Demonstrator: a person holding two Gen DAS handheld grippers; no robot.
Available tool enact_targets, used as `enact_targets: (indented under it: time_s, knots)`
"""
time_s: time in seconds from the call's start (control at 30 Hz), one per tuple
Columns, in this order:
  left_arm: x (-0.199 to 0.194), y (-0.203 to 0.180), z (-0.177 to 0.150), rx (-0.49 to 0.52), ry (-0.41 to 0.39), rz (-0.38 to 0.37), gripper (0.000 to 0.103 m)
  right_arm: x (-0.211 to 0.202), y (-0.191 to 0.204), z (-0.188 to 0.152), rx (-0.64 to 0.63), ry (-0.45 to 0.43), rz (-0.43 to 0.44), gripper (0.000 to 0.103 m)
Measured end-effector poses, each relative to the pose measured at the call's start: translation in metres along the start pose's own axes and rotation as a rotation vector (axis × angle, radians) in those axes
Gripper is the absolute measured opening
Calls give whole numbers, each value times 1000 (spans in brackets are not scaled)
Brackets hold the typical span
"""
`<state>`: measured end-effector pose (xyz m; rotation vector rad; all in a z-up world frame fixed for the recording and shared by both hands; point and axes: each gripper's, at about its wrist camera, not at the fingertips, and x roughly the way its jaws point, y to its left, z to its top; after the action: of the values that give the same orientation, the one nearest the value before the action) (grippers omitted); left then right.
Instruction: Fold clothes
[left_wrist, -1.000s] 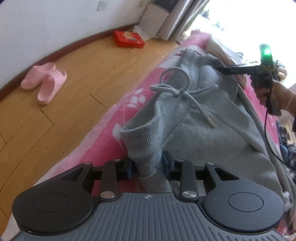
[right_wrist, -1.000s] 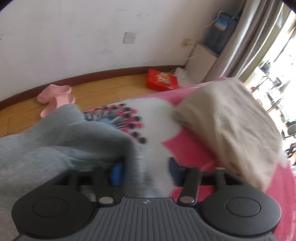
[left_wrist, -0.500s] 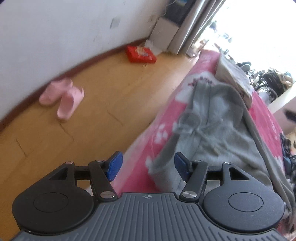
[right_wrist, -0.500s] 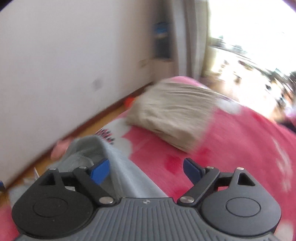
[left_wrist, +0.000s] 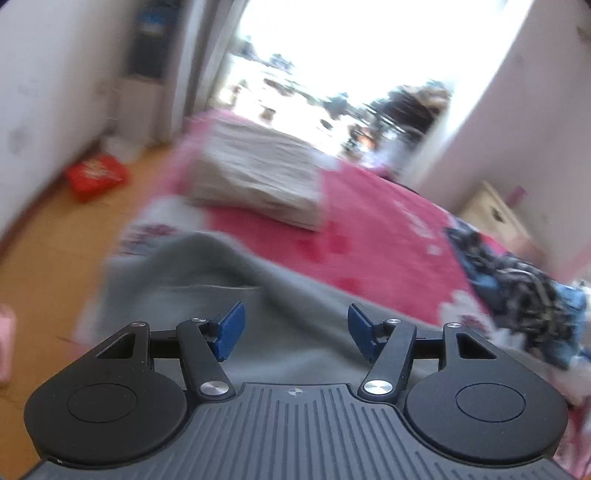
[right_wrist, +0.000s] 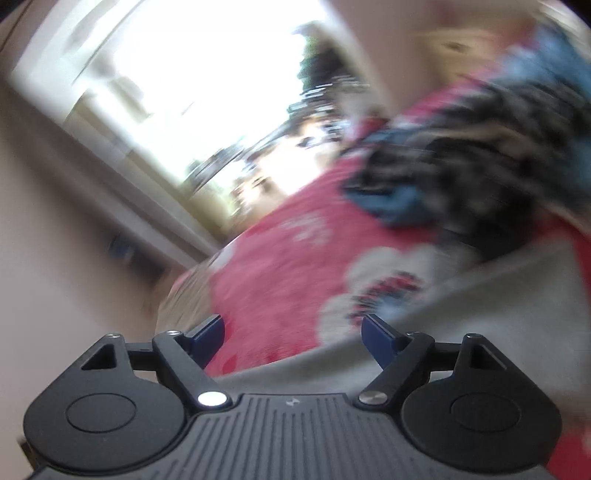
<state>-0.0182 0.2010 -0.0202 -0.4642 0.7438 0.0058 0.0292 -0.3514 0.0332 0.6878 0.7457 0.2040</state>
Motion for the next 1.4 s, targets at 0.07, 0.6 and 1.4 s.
enact_targets:
  time_s: [0.07,0.6,1.4]
  knots:
    - [23,-17,-6,-12,32,-27,62,-20,-41,-1,146,-35,-44,83]
    - [96,-16,-34,-135,79,-43,53,-20,-223,-85,1031,5,-111,72]
    - [91,-30,-30,0,-5,-153,14,8,-97,57,307,-406,-85,6]
